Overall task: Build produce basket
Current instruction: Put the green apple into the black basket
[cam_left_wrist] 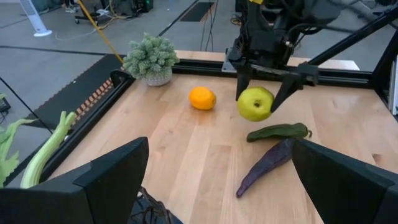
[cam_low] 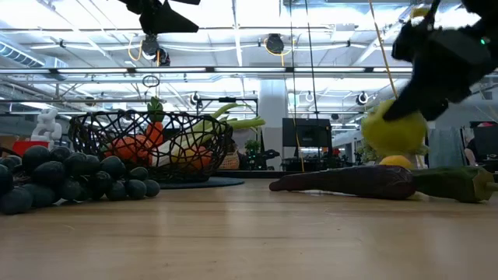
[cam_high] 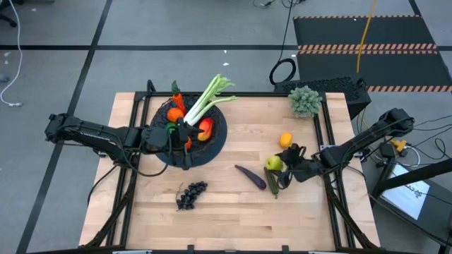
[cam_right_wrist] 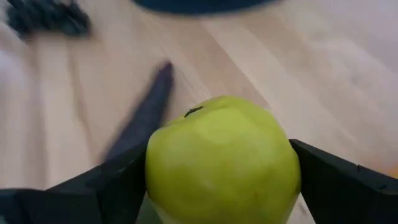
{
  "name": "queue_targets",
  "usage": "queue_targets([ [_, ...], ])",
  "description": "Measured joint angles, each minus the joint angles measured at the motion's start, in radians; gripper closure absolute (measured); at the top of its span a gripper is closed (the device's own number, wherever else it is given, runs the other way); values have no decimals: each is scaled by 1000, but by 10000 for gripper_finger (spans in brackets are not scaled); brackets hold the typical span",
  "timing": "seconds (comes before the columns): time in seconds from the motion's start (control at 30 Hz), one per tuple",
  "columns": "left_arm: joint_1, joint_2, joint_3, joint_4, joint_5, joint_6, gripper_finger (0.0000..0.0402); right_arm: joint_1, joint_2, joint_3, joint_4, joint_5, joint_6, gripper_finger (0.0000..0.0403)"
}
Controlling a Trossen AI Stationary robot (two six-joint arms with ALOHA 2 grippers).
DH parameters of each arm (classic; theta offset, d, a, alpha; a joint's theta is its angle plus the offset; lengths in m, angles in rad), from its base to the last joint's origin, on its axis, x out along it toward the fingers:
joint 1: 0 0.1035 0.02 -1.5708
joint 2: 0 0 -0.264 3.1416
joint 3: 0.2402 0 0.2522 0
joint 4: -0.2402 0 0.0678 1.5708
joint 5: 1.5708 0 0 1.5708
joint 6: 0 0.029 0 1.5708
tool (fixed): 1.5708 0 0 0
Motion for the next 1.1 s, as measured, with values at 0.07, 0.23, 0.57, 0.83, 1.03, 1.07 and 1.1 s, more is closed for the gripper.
queue_targets([
  [0.07,0,0,0,8,0,0,9,-1,-15,0,49,20,-28,58],
  [0.23,0,0,0,11,0,-8,9,-6,-38,0,211,48,-98,54],
  [0.57,0,0,0,11,-2,-25,9,10,-38,0,519,45,-339,56],
  [0.83,0,0,0,11,-2,-26,9,62,-38,0,536,45,-498,56],
  [1.03,0,0,0,9,-3,-21,9,62,-38,0,536,45,-603,56],
  [1.07,0,0,0,7,-3,-21,9,62,-36,0,536,45,-625,56],
  [1.1,0,0,0,4,-3,-24,9,62,-34,0,536,45,-644,56],
])
